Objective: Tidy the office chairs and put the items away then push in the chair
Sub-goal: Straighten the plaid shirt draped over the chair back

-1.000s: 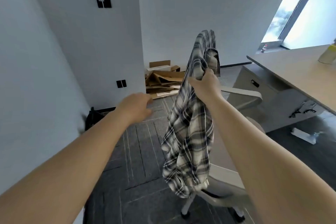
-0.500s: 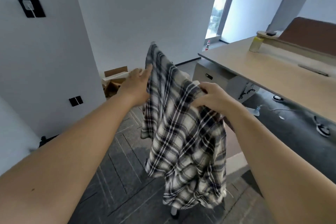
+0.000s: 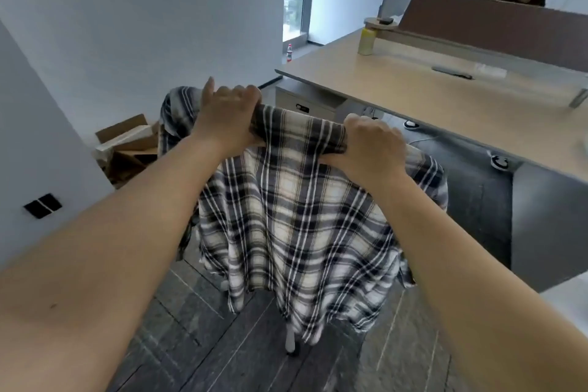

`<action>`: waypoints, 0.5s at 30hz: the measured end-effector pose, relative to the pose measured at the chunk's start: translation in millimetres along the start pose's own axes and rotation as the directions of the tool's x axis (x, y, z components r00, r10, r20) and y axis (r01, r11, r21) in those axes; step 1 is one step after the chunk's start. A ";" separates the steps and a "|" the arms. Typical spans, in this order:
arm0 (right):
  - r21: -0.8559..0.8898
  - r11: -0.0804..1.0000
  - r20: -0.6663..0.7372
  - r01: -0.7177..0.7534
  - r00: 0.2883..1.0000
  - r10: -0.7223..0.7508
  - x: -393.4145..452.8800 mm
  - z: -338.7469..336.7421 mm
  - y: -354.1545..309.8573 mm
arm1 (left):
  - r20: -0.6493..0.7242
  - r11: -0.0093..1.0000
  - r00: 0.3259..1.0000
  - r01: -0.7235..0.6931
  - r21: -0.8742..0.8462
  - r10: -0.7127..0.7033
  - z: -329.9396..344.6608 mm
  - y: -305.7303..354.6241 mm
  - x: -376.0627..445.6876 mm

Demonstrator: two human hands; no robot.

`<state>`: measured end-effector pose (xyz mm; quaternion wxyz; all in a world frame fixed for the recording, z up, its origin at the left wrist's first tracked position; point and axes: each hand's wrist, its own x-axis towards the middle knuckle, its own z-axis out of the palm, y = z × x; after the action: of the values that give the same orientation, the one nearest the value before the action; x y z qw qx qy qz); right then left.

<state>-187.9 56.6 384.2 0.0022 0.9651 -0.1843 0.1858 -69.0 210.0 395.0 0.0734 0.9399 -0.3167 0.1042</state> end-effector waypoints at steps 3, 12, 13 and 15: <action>0.006 0.999 -0.060 -0.036 0.998 0.036 -7.9 2.5 11.4 | -0.028 0.997 0.998 -0.053 -0.052 0.051 2.1 6.5 -6.6; 0.106 0.993 -0.021 -0.057 0.998 0.060 -34.6 -6.8 53.9 | -0.055 0.987 0.998 -0.014 -0.157 0.006 17.3 54.4 -35.8; 0.112 0.992 -0.019 -0.065 0.998 0.068 -39.0 -9.0 59.4 | -0.056 0.987 0.998 -0.020 -0.161 0.011 18.1 61.0 -38.7; 0.120 0.990 -0.018 -0.081 0.996 0.084 -47.5 -12.9 70.7 | -0.063 0.986 0.998 -0.037 -0.164 0.027 18.1 74.7 -42.3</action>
<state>-258.7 8.5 374.6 -0.0607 0.9529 -0.2127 0.2077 -144.8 171.9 372.6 0.1588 0.9218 -0.3370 0.1072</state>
